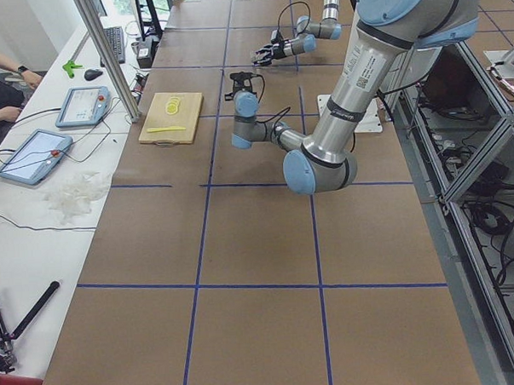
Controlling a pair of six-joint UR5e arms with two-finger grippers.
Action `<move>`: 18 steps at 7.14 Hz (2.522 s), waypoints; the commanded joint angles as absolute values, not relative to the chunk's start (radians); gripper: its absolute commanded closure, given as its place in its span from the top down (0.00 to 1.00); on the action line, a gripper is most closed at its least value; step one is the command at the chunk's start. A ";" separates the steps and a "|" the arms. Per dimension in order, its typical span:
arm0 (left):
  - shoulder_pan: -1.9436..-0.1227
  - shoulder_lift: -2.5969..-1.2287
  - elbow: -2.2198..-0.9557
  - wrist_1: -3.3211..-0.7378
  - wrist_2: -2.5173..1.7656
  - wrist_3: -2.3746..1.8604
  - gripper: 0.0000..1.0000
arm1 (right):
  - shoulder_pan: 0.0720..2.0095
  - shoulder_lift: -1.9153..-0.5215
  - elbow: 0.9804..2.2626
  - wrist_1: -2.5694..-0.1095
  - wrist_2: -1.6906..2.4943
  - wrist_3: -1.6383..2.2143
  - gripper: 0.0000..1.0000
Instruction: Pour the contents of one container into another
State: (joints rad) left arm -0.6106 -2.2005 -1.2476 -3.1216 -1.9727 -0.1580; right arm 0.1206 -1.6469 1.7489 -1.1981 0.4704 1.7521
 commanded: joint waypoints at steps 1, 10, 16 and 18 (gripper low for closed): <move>-0.611 -2.200 -1.247 -3.122 -1.973 -0.158 0.00 | 0.121 -1.646 1.730 -1.198 0.471 1.752 0.61; -0.611 -2.200 -1.250 -3.122 -1.973 -0.158 0.00 | 0.169 -1.628 1.785 -1.197 0.471 1.627 0.00; -0.609 -2.200 -1.250 -3.122 -1.973 -0.158 0.00 | 0.324 -1.419 1.802 -1.198 0.544 1.168 0.00; -0.609 -2.201 -1.250 -3.122 -1.973 -0.158 0.00 | 0.322 -1.338 1.802 -1.200 0.554 1.102 0.00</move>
